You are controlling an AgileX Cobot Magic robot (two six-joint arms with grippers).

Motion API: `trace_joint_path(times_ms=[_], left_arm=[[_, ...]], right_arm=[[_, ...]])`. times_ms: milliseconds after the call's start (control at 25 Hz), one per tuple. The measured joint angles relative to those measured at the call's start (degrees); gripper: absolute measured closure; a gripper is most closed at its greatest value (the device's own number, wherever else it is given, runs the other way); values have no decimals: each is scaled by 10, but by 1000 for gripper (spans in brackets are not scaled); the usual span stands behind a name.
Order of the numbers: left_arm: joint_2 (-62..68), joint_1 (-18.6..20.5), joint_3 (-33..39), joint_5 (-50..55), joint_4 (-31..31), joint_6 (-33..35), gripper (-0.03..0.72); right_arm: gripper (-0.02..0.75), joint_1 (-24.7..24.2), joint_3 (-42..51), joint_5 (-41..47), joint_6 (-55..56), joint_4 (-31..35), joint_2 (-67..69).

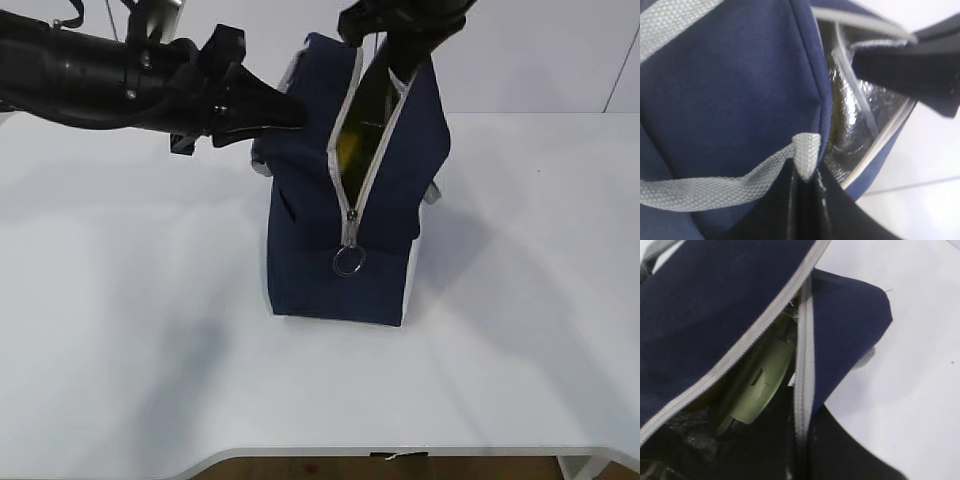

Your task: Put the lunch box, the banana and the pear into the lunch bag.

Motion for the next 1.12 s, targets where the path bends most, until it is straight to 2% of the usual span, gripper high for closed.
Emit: trace_joint_path(times_ms=[320, 640, 760, 840, 1000, 1120], left_arm=[[0, -18, 0, -50, -19, 0, 676], [0, -18, 0, -55, -1, 0, 658], [0, -18, 0, -54, 5, 0, 615], [0, -18, 0, -46, 11, 0, 561], [0, -18, 0, -5, 18, 0, 392], [0, -6, -1, 35, 22, 0, 333]], right_arm=[[731, 0, 7, -5, 65, -67, 0], [716, 0, 7, -5, 78, -61, 0], [631, 0, 7, -13, 79, -60, 0], [512, 0, 7, -15, 79, -60, 0], [275, 0, 7, -18, 79, -60, 0], [210, 0, 7, -18, 79, -61, 0]])
